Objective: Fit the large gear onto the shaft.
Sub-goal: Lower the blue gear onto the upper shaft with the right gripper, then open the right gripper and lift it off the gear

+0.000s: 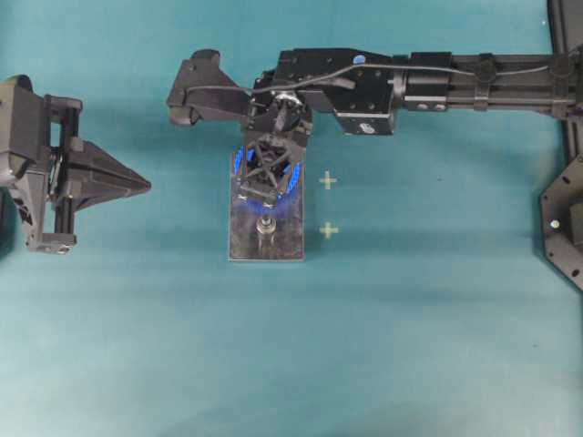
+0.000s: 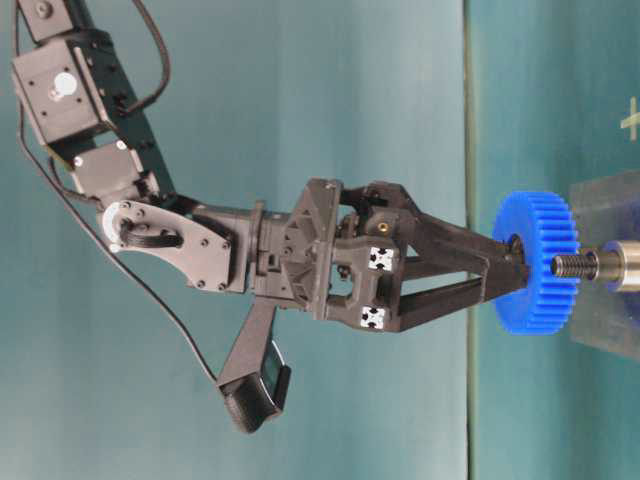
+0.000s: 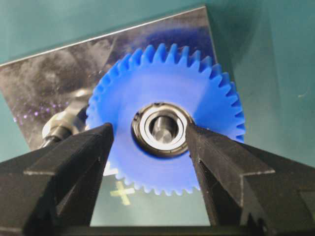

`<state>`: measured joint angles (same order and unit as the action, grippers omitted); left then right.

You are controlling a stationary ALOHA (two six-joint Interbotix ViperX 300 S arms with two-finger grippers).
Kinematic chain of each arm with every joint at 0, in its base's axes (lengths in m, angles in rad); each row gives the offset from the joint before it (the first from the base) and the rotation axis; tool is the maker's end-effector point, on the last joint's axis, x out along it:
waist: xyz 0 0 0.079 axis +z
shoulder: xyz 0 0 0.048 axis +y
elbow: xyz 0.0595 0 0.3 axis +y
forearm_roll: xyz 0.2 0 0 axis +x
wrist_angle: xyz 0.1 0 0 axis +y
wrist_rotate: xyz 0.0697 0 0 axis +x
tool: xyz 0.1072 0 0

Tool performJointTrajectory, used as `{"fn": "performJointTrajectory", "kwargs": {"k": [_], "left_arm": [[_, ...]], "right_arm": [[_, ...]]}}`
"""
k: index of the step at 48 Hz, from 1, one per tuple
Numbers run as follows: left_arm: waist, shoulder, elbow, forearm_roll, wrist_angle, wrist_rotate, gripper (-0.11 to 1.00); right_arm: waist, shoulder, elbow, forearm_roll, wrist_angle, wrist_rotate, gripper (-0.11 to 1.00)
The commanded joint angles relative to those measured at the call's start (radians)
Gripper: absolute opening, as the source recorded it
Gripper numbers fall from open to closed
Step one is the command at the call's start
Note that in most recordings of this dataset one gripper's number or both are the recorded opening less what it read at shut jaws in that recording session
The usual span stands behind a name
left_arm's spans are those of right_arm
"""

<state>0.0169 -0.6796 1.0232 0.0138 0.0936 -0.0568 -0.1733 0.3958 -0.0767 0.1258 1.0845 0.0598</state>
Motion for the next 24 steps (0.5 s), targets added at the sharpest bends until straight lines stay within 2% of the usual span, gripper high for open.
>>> {"fn": "performJointTrajectory", "kwargs": {"k": [1,15,24], "left_arm": [[0.0,-0.003,-0.012,0.002,-0.006,-0.002,0.0],[-0.002,-0.005,-0.014,0.002,-0.006,-0.002,0.0],[0.0,-0.005,-0.012,0.002,-0.006,0.003,0.0]], "right_arm": [[-0.002,-0.012,-0.012,-0.005,0.0,0.002,0.75],[0.005,-0.066,-0.025,-0.005,0.029,0.008,0.75],[0.006,-0.158,0.023,-0.005,0.026,0.017,0.75]]}}
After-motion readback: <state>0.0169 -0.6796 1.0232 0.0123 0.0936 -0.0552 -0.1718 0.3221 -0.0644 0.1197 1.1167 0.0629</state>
